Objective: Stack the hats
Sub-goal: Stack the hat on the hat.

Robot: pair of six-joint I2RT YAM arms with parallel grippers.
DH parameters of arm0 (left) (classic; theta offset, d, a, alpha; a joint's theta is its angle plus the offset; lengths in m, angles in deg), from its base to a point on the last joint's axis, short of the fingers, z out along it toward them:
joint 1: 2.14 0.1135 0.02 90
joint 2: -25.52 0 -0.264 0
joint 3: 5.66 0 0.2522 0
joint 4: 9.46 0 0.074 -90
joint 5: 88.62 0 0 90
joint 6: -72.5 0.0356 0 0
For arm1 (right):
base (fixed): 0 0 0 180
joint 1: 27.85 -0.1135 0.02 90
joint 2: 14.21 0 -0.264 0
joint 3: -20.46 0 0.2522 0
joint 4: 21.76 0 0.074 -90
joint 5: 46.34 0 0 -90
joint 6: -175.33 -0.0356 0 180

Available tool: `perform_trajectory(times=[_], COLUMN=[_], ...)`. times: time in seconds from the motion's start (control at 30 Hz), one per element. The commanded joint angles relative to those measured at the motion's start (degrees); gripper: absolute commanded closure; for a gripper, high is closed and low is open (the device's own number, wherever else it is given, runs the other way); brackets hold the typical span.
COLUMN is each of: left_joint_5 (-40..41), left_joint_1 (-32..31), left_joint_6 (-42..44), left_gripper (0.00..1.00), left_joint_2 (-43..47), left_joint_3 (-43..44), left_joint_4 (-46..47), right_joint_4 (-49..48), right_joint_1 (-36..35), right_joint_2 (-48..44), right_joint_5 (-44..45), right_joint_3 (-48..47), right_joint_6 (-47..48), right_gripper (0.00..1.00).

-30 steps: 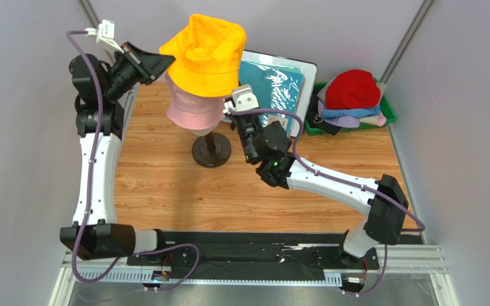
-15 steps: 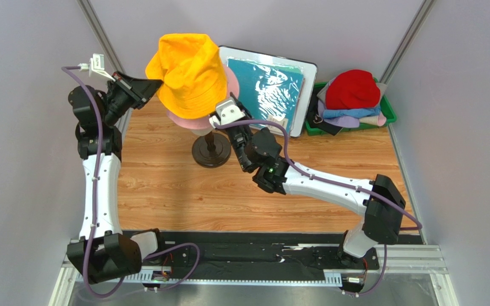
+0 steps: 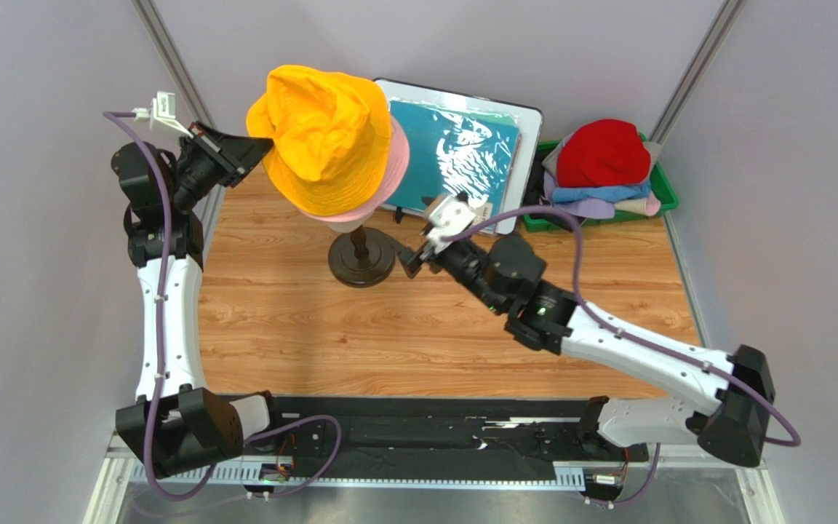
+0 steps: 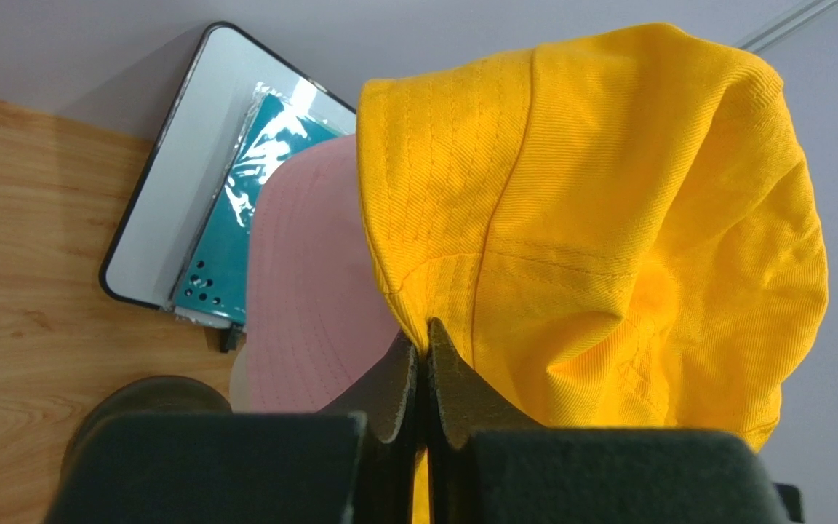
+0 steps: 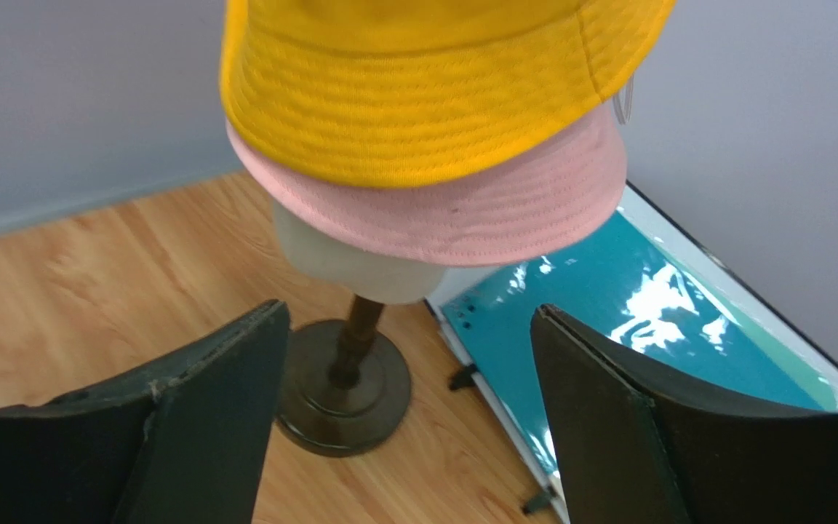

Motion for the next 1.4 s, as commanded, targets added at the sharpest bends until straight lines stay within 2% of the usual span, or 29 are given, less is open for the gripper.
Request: perform_trajectory(times=[0.0, 0.07, 0.2, 0.37, 0.47, 0.63, 0.77, 0.93, 1.07, 1.37], left_joint_5=[-2.09, -3.49, -5.78, -8.94, -9.91, -10.09, -10.18, -9.83, -9.74, -9.83], left_joint_1=[0.3, 0.29, 0.29, 0.29, 0.38, 0.29, 0.29, 0.38, 0.38, 0.38], left_joint_6=[3.38, 2.42, 2.85, 4.34, 5.14, 5.84, 6.19, 7.16, 7.34, 8.04], left_gripper=[1.0, 1.0, 1.0, 1.0, 1.0, 1.0, 1.0, 1.0, 1.0, 1.0], left_joint_2=[-1.2, -1.64, -3.48, -5.86, -6.13, -5.87, -5.51, -5.07, -4.72, -4.02], left_joint_3=[3.9, 3.29, 3.2, 5.03, 5.22, 4.69, 4.34, 3.9, 3.46, 3.2], left_joint_4=[-2.08, 1.24, 3.46, 4.52, 4.43, 4.61, 4.34, 3.38, 3.2, 3.38], right_joint_4=[8.05, 11.22, 11.76, 0.09, -4.58, -6.52, -14.24, -21.2, -19.27, -8.11], right_joint_1=[12.27, 20.16, 28.72, 36.89, 38.48, 38.49, 38.49, 38.49, 38.31, 36.12], right_joint_2=[-5.19, -2.13, 6.38, 18.34, 26.09, 33.56, 36.2, 37.53, 36.91, 39.46], right_joint_5=[-23.35, -33.34, -46.13, -58.07, -62.12, -64.68, -66.71, -66.45, -65.39, -64.69], right_joint_3=[-5.68, -12.62, -23.7, -32.76, -38.91, -45.34, -45.43, -45.08, -46.3, -52.55], right_joint_6=[-23.25, -29.1, -42.35, -59.15, -66.64, -69.46, -75.95, -79.66, -77.73, -70.43], right_gripper=[0.21, 0.23, 0.25, 0.27, 0.29, 0.29, 0.29, 0.31, 0.3, 0.3])
